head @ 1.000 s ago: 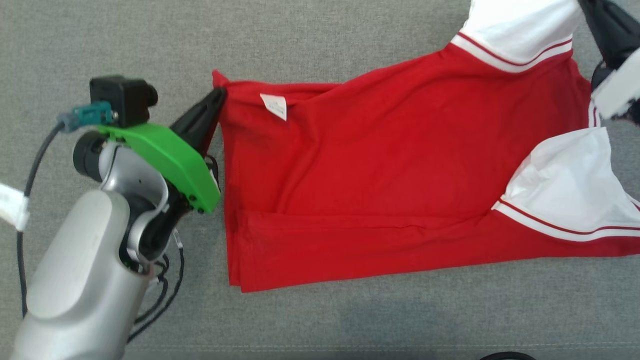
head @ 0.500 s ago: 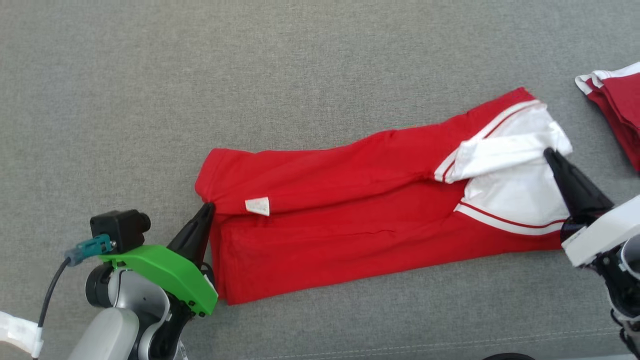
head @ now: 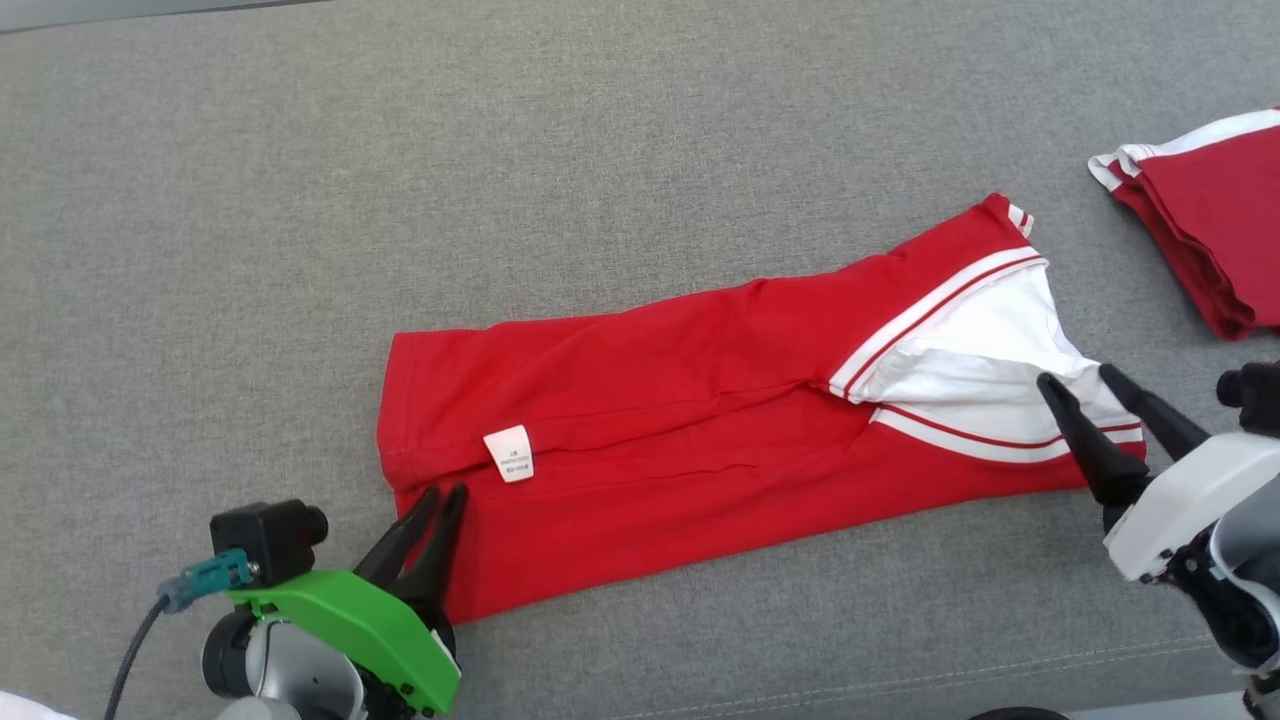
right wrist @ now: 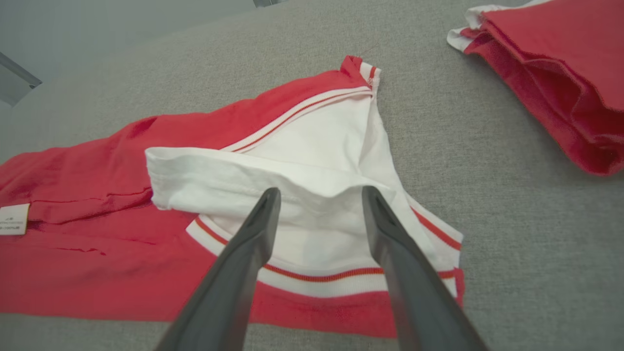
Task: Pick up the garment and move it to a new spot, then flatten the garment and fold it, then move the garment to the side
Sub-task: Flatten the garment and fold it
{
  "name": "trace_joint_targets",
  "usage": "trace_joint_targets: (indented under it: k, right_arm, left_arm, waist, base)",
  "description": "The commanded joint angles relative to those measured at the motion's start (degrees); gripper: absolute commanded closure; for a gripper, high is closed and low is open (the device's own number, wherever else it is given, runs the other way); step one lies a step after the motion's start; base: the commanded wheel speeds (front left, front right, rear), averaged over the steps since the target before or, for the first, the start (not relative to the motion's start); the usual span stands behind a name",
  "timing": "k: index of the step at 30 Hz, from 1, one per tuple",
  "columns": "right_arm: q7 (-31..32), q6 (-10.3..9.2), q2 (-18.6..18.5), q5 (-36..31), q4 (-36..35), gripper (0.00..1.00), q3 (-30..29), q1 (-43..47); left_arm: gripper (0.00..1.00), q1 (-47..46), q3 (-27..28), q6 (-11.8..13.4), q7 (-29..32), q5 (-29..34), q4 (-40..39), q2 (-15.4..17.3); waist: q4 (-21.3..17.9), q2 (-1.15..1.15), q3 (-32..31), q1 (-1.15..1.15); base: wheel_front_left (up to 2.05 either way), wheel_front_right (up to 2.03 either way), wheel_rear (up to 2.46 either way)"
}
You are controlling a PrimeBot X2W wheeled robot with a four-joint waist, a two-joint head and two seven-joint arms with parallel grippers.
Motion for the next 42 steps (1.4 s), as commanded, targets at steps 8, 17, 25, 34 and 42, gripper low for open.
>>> trace_joint_targets:
  k: [8,17,25,34,42]
  right_arm:
    - [11.8,-0.01,-2.6,-1.2,-4.6,0.00,-5.7,-6.1]
    - [21.1,-0.01,0.6,-5.9,6.7,0.00,-6.4,-11.9]
    - [24.7,-0.03,-0.2,-7.8,13.6,0.00,-6.2,-12.1]
    - [33.8,0.03,1.9,-0.3,15.3,0.00,-5.6,-10.8]
    - [32.3,-0.04,-0.4,5.4,14.4,1.00,-8.3,-11.2]
  left_arm:
    - [0.00,4.4,3.3,4.6,-14.3,9.8,-4.7,1.0]
    - [0.00,0.8,1.9,2.2,-23.6,16.7,0.1,-0.9]
    - [0.00,-0.1,3.3,-1.1,-24.8,17.8,6.2,-4.5]
    - [0.00,0.5,6.1,-4.3,-24.7,20.2,8.2,-8.4]
    - [0.00,1.1,7.9,-8.2,-24.7,22.2,12.1,-10.7]
  waist:
    - [0.0,0.00,0.7,0.00]
    - [4.6,0.00,1.9,0.00]
    - [7.6,0.00,2.3,0.00]
    - [8.3,0.00,2.0,0.00]
    - [8.3,0.00,0.2,0.00]
  base:
    - [0.00,0.00,0.00]
    - [0.00,0.00,0.00]
    - [0.00,0.00,0.00]
    - [0.00,0.00,0.00]
    - [0.00,0.00,0.00]
